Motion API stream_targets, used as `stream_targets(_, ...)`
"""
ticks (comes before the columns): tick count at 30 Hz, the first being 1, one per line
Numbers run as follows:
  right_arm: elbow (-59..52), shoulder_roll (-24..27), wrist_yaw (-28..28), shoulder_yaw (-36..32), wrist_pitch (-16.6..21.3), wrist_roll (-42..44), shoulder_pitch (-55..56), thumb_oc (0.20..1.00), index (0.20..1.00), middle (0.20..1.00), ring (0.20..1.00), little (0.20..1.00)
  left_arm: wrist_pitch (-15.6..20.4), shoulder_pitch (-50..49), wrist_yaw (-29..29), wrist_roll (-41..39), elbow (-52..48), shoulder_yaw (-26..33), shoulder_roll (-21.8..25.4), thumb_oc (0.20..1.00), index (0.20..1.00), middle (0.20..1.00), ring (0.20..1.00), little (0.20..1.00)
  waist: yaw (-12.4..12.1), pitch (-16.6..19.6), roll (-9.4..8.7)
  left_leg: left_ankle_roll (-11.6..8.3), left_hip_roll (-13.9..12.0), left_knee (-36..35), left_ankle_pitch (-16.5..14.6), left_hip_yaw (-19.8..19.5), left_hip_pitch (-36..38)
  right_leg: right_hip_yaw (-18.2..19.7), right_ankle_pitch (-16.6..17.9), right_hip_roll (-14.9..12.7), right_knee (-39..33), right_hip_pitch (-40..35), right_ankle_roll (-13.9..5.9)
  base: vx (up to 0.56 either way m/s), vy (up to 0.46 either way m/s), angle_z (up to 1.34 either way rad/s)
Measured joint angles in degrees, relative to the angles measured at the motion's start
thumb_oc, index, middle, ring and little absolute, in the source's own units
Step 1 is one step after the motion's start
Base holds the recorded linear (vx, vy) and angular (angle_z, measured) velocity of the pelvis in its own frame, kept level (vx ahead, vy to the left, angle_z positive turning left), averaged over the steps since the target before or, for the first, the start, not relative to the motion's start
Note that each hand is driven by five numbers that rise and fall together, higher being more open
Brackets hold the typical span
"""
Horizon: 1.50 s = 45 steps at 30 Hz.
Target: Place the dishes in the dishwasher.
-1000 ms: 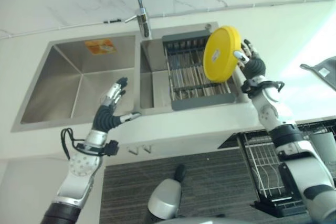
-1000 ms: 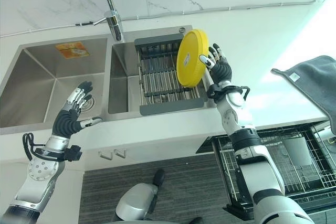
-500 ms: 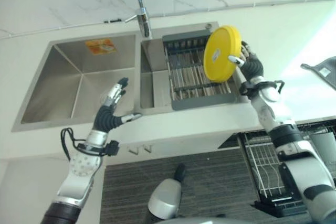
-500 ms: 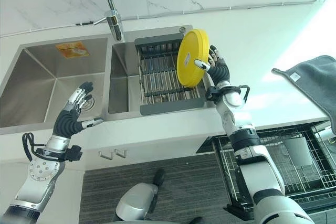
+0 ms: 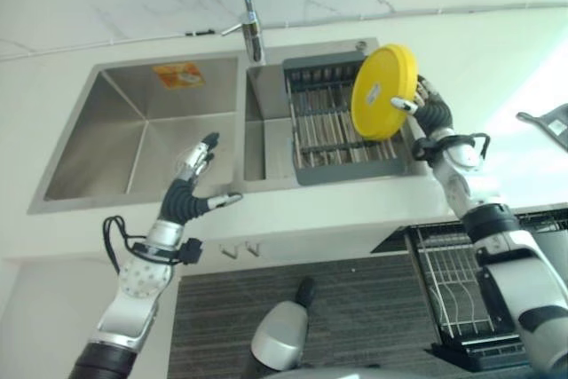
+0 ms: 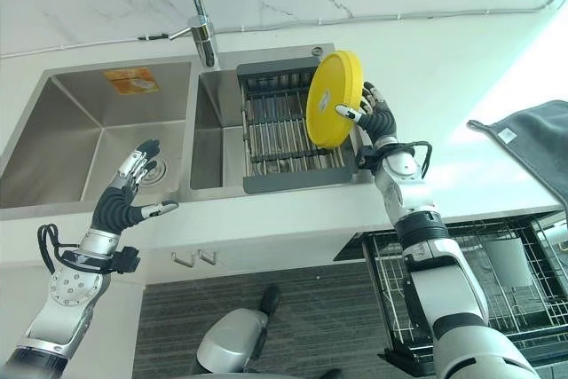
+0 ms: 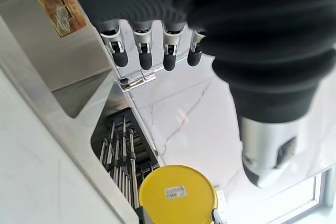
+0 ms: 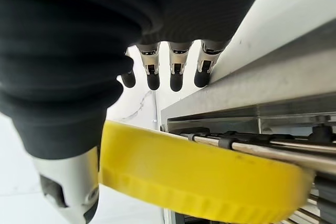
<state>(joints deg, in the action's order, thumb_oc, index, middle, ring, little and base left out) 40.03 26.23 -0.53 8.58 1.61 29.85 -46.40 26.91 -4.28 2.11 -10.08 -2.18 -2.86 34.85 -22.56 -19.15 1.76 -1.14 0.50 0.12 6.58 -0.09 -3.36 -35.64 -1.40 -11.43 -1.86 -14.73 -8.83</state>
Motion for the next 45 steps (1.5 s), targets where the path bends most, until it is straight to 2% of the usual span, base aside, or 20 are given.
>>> stream_targets(17, 0.97, 0.04, -0.13, 2.25, -1.41, -1.9, -3.02, 1.0, 1.0, 1.0, 1.0, 1.0, -0.81, 0.54, 0.15, 0.0, 0.01, -1.8, 0.75, 1.0, 1.0, 1.0, 1.0, 1.0, -0.9, -0.01, -0.01, -0.09, 0.38, 0.06, 0.08, -1.02, -0.58, -1.18, -0.13, -0.1, 0.03, -0.04, -0.13, 0.0, 0.002, 0.03)
stream_targets(18, 0.97, 0.04, -0.13, 2.25, -1.41, -1.9, -3.02, 0.846, 0.846, 0.846, 0.846, 0.846, -0.81, 0.54, 0.15, 0.0, 0.01, -1.8, 0.75, 1.0, 1.0, 1.0, 1.0, 1.0, -0.9, -0.01, -0.01, -0.09, 0.38, 0.06, 0.08, -1.02, -0.58, -1.18, -0.13, -0.1, 0.03, -0.04, -0.13, 0.0, 0.0, 0.0)
stream_targets(19, 0.97, 0.04, -0.75, 2.25, -2.29, -2.56, -3.33, 0.467, 0.467, 0.467, 0.467, 0.467, -0.82, 0.55, 0.15, 0.0, 0.01, -1.8, 0.75, 1.0, 1.0, 1.0, 1.0, 1.0, -0.95, -0.01, -0.01, -0.09, 0.39, 0.05, 0.08, -1.02, -0.58, -1.19, -0.13, -0.1, 0.03, -0.04, -0.13, 0.0, 0.0, 0.0)
stream_targets(20, 0.98, 0.05, -1.27, 2.24, -2.44, -2.94, -3.41, 0.2, 0.2, 0.2, 0.2, 0.2, -0.83, 0.55, 0.15, -0.01, 0.01, -1.8, 0.75, 1.0, 1.0, 1.0, 1.0, 1.0, -1.0, -0.01, -0.01, -0.09, 0.39, 0.05, 0.08, -1.02, -0.58, -1.19, -0.13, -0.1, 0.03, -0.04, -0.13, 0.0, 0.0, 0.0)
stream_targets(24, 3.55, 0.05, -4.56, 2.25, -2.21, -6.68, -5.15, 0.2, 0.2, 0.2, 0.2, 0.2, -1.0, 0.68, 0.17, -0.01, 0.0, -2.16, 0.77, 1.0, 1.0, 1.0, 1.0, 1.0, -1.42, -0.01, -0.01, -0.09, 0.43, 0.07, 0.08, -1.03, -0.55, -1.21, -0.13, -0.15, 0.06, -0.07, -0.13, 0.0, 0.017, 0.0)
stream_targets(26, 4.7, -0.05, -6.22, 2.27, -1.92, -7.49, -5.83, 0.2, 0.2, 0.2, 0.2, 0.2, -1.38, 0.97, 0.17, -0.02, 0.0, -4.14, 1.01, 1.0, 1.0, 1.0, 1.0, 1.0, -1.74, -0.02, 0.0, -0.08, 0.51, 0.06, 0.08, -1.06, -0.6, -1.26, -0.14, -0.27, 0.13, -0.05, -0.12, -0.02, 0.015, 0.01)
stream_targets(33, 4.94, -0.15, -8.87, 2.59, 1.56, -9.63, -5.75, 0.2, 0.2, 0.2, 0.2, 0.2, -2.13, 0.98, 1.07, -0.12, 0.0, -6.32, 1.0, 1.0, 1.0, 1.0, 1.0, 1.0, -1.59, -0.15, 0.25, -0.11, 0.66, -0.05, 0.12, -1.0, -1.25, -1.23, -1.07, -1.0, 1.24, 1.12, 0.53, -0.05, 0.016, 0.0)
stream_targets(36, 4.7, -0.35, -8.25, 3.77, 3.08, -4.84, -5.64, 0.2, 0.2, 0.2, 0.2, 0.2, -2.1, 0.99, 1.49, -0.12, 0.0, -6.32, 0.97, 1.0, 1.0, 1.0, 1.0, 1.0, -1.46, -0.2, 0.32, -0.08, 0.62, -0.05, 0.18, -0.98, -1.35, -1.3, -0.85, -0.96, 1.22, 1.21, 0.16, -0.04, -0.021, 0.01)
stream_targets(40, -7.14, -4.85, -6.45, 2.59, 5.85, 3.73, -0.38, 0.2, 0.2, 0.2, 0.2, 0.2, -2.06, 1.07, 1.64, -0.15, -0.01, -6.29, 0.19, 1.0, 1.0, 1.0, 1.0, 1.0, -0.29, -0.2, 0.3, 0.39, 0.29, -0.05, 0.5, -0.62, -1.2, -1.15, -0.85, -0.74, 1.03, 1.2, 0.13, -0.07, -0.091, -0.07)
stream_targets(42, -15.14, -7.24, -6.1, 2.74, 6.57, 7.1, 1.36, 0.2, 0.2, 0.2, 0.2, 0.2, -2.04, 1.07, 1.62, -0.15, -0.02, -6.21, -0.78, 1.0, 1.0, 1.0, 1.0, 1.0, 0.23, -0.26, 0.14, 0.33, -0.37, -0.16, 0.46, 0.64, -0.42, -0.88, -0.85, -0.64, 1.0, 1.17, 0.14, -0.11, -0.108, -0.32)
stream_targets(44, -22.83, -8.84, -6.01, 2.81, 8.54, 9.53, 2.27, 0.2, 0.2, 0.2, 0.2, 0.2, -1.96, 1.22, 1.28, -0.13, -0.06, -6.21, -1.15, 1.0, 1.0, 1.0, 1.0, 1.0, 0.8, -0.21, -0.12, -0.18, -1.46, -0.12, 0.08, 2.6, 0.66, 0.96, -0.83, -0.23, 1.14, 1.29, 0.15, -0.09, -0.094, -0.46)
stream_targets(45, -25.23, -8.93, -6.33, 2.68, 9.52, 10.22, 2.4, 0.2, 0.2, 0.2, 0.2, 0.2, -1.9, 1.27, 1.19, -0.11, -0.16, -6.12, -1.26, 1.0, 1.0, 1.0, 1.0, 1.0, 2.02, -0.18, -0.36, -0.29, -1.99, -0.17, 0.0, 3.07, 1.38, 1.3, -0.94, 0.02, 1.34, 1.34, 0.27, -0.12, -0.127, -0.49)
